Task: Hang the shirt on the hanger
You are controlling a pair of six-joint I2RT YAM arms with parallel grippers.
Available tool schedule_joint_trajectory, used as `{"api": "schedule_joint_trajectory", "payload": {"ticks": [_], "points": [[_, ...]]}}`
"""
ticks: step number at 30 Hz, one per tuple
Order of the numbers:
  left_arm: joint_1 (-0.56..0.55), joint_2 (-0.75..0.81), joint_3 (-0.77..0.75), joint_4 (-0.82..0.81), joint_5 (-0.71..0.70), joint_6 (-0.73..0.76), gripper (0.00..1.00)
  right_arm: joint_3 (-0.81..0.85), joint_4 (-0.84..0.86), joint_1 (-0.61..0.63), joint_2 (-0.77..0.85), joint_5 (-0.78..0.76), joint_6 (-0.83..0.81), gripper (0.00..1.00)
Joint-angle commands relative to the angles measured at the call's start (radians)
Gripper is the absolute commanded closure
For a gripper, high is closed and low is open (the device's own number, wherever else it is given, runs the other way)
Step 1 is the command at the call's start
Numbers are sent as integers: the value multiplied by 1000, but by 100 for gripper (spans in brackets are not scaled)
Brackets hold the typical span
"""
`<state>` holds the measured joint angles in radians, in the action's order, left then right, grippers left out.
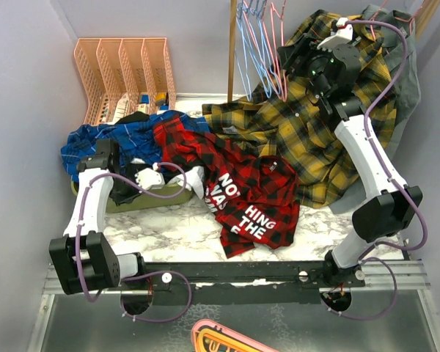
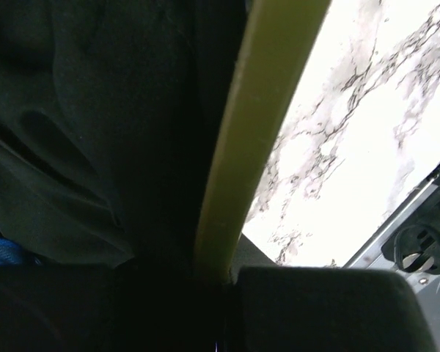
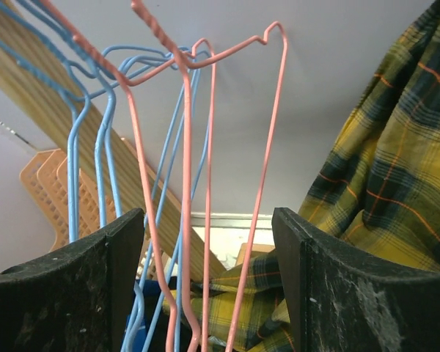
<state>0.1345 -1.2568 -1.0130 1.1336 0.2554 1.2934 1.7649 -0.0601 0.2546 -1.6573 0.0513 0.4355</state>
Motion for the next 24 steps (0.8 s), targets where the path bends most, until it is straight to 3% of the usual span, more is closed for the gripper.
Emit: {"api": "schedule_joint_trajectory", "payload": {"ticks": [1, 13, 16, 18, 19, 24], "points": [[135, -103, -56, -271, -152, -107, 100, -10, 3, -2, -14, -61, -19, 30], [268, -232, -113, -320, -106, -99, 100, 16, -54, -2, -81, -72, -60, 33], [294, -244, -118, -330, -104, -104, 100, 0, -48, -2, -84, -70, -66, 41], [303, -246, -122, -316, -96, -105, 100, -11, -40, -2, -81, -64, -68, 53], [306, -245, -123, -305, -90, -106, 97, -16, -35, -2, -80, -58, -68, 59], [307, -204, -118, -244, -50, -115, 60, -29, 1, -2, -62, -38, -87, 87]]}}
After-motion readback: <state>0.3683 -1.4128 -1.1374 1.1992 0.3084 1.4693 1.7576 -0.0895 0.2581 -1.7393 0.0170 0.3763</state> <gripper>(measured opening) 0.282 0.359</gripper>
